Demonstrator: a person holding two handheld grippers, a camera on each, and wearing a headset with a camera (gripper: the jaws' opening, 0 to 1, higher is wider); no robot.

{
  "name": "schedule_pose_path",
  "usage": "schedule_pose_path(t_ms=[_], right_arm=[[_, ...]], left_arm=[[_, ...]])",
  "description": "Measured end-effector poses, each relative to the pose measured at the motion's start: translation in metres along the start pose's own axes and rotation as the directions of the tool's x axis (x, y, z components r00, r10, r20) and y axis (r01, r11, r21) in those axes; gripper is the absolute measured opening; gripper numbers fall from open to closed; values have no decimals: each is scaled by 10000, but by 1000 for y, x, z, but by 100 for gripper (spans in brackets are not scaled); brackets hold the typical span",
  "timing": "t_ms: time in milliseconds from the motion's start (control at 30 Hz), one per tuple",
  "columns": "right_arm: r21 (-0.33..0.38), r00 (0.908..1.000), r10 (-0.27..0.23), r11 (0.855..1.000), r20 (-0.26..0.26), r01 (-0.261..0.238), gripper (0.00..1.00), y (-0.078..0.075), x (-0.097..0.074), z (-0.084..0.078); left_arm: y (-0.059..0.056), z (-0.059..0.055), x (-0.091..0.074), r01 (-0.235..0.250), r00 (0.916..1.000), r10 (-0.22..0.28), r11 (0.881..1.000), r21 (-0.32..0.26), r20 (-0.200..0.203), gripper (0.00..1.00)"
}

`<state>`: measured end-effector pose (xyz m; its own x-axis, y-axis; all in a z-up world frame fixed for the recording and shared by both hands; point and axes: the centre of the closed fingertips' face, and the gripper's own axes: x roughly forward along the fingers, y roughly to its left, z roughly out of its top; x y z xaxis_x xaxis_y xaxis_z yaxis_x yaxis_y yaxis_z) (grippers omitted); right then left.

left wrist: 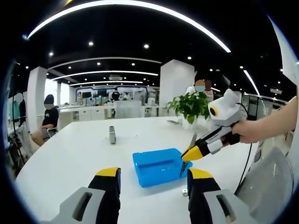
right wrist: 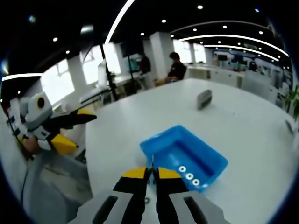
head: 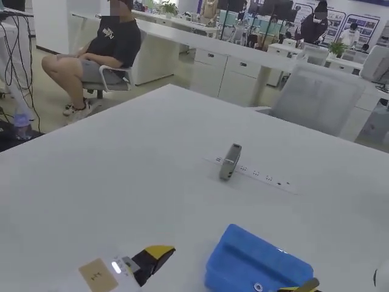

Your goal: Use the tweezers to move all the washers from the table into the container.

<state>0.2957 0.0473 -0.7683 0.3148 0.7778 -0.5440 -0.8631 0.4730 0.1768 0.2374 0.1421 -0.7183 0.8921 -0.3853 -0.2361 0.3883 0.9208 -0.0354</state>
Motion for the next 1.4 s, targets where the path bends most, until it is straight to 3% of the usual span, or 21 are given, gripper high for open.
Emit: schedule_pose_path(t_ms=[467, 1000, 1200, 1400], right_arm=[[65, 9963, 291, 9996, -806, -287, 3, 16, 9, -34], [-266, 9932, 363, 9989, -1102, -395, 4, 19, 13, -43], [-1029, 9912, 247, 9940, -1299, -382, 4, 22, 14, -43], [-2034, 9884, 81, 9783, -1520, -393, 3, 27, 15, -44]], left_arm=[[0, -1, 1, 11, 10000, -10, 10000, 34, -45, 56], [1, -3, 1, -32, 9999, 33, 9999, 111, -119, 54], [2, -4, 1, -48, 9999, 50, 9999, 151, -161, 54], [2, -4, 1, -61, 9998, 65, 9998, 202, -192, 53]])
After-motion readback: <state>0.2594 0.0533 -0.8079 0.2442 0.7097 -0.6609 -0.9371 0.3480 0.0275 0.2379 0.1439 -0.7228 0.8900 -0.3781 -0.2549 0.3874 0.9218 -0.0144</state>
